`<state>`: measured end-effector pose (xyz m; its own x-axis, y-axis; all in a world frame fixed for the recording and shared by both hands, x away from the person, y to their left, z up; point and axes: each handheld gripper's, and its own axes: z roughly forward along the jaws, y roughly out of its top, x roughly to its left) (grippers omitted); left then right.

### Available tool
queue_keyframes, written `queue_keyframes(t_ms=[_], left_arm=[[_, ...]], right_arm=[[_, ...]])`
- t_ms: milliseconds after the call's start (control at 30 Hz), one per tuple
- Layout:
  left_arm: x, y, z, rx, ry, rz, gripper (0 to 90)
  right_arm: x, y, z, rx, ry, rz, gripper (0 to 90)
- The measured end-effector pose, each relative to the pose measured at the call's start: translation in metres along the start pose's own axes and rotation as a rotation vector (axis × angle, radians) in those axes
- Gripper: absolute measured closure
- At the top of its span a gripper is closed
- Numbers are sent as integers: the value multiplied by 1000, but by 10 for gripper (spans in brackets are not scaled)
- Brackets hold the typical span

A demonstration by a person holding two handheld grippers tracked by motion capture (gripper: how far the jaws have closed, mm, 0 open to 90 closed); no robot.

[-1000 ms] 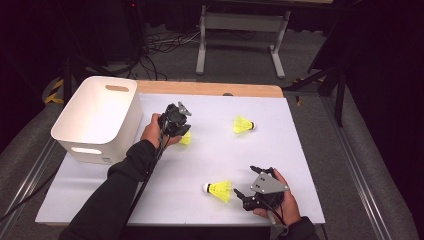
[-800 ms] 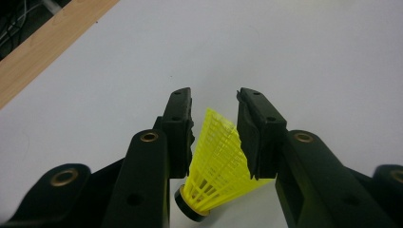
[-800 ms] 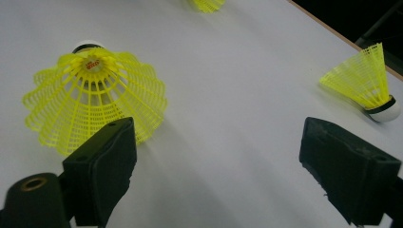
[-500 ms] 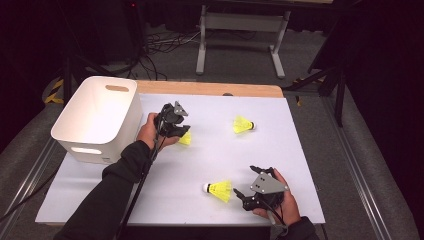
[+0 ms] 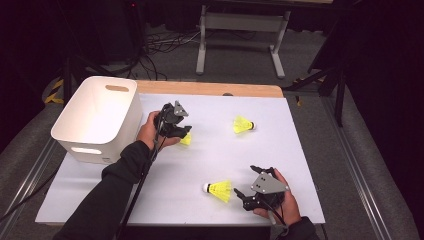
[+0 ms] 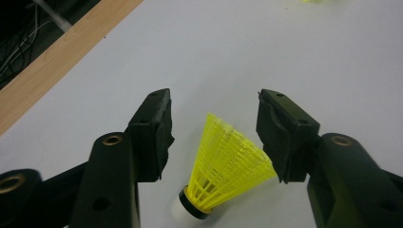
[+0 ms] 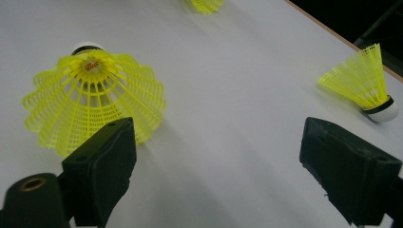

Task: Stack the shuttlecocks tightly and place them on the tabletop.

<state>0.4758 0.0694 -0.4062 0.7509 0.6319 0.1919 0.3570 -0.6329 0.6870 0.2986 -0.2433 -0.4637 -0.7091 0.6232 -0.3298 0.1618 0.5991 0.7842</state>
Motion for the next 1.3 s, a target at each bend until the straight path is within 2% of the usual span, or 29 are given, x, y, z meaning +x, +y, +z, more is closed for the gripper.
queue_keyframes(t_ms=[133, 333, 467, 633, 700, 733, 767, 967, 1300], left_arm=[[-1, -2, 1, 10, -12, 4, 450], [4, -9, 11, -3, -52, -52, 353], [5, -11, 15, -4, -84, -69, 293], [4, -14, 17, 0, -138, -68, 338], [4, -15, 18, 8, -140, -62, 353], [4, -15, 18, 8, -140, -62, 383], [3, -17, 19, 13, -159, -54, 413], [3, -21, 19, 28, -167, -45, 455], [-1, -25, 15, 30, -166, -30, 458]], right_arm=[[0, 0, 0, 0, 0, 3, 129], [1, 0, 0, 3, 0, 2, 129], [0, 0, 0, 0, -3, 2, 130], [0, 0, 0, -1, -4, 8, 131], [0, 0, 0, 2, -2, 6, 131], [0, 0, 0, 2, -2, 6, 131], [0, 0, 0, 1, -1, 5, 131], [-1, 0, 0, -2, -4, 10, 131], [-1, 0, 0, -3, -2, 9, 131]])
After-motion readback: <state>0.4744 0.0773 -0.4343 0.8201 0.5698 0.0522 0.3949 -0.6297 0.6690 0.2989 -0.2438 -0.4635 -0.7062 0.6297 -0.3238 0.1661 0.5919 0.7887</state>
